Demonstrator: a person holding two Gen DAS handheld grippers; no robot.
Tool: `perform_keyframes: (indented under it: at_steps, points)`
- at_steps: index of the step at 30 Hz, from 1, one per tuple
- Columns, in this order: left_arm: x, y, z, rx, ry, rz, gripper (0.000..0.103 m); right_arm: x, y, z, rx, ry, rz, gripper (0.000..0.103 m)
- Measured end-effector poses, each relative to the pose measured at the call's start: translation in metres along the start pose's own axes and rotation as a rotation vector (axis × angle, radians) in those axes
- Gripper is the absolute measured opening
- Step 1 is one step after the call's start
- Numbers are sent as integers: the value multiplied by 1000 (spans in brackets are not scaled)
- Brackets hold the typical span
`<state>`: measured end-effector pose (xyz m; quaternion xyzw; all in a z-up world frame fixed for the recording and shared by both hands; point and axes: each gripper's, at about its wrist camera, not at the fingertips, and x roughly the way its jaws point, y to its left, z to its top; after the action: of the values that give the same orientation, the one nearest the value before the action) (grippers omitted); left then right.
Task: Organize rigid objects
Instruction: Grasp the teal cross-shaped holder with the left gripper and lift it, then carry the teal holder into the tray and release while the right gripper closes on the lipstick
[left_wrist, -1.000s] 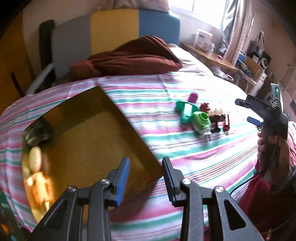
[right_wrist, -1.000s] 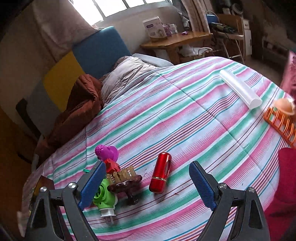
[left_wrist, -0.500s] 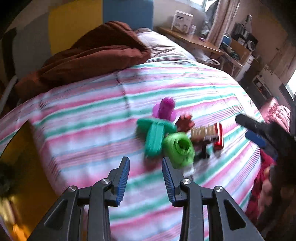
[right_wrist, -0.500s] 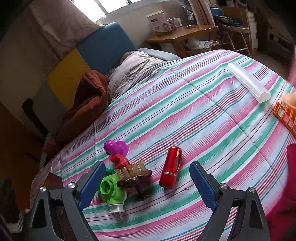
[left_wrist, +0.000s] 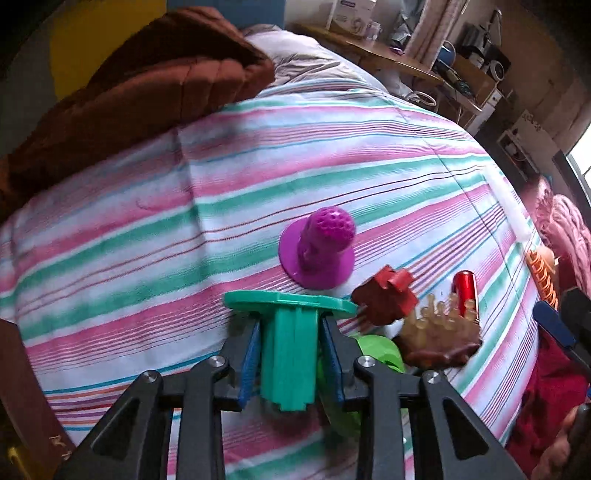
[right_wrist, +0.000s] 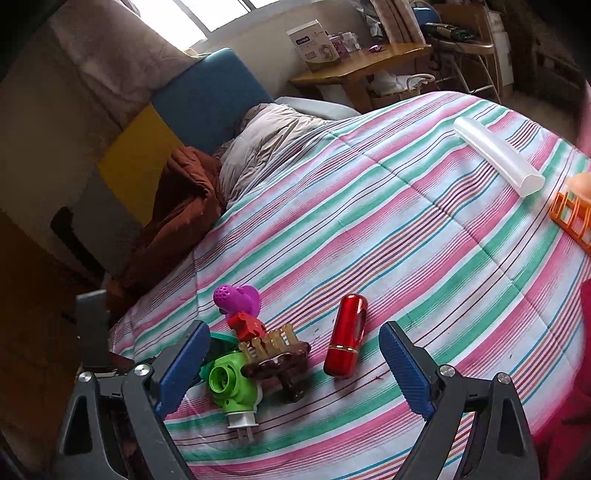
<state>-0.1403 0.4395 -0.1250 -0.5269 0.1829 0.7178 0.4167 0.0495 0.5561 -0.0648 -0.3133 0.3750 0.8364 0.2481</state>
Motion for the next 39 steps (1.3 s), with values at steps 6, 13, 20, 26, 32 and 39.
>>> perform_keyframes:
  at_steps: [6, 13, 20, 26, 32, 39]
  points:
    - [-20, 13, -20, -53, -54, 17, 31, -11, -20, 7, 85, -64, -26, 93]
    - [-69, 22, -49, -78, -155, 32, 31, -1, -33, 10, 127, -24, -64, 93]
    - [-111, 12, -85, -50, -228, 9, 31, 14, -36, 7, 100, 20, -141, 72]
    - [-147, 6, -124, -44, -276, -22, 31, 37, -32, 3, 69, 108, -151, 62]
    - [-179, 23, -161, -84, -313, -29, 31, 71, -18, 8, -32, 177, -216, 48]
    - [-227, 92, -215, -263, -384, 40, 31, 85, -14, 0, -212, 255, -298, 26]
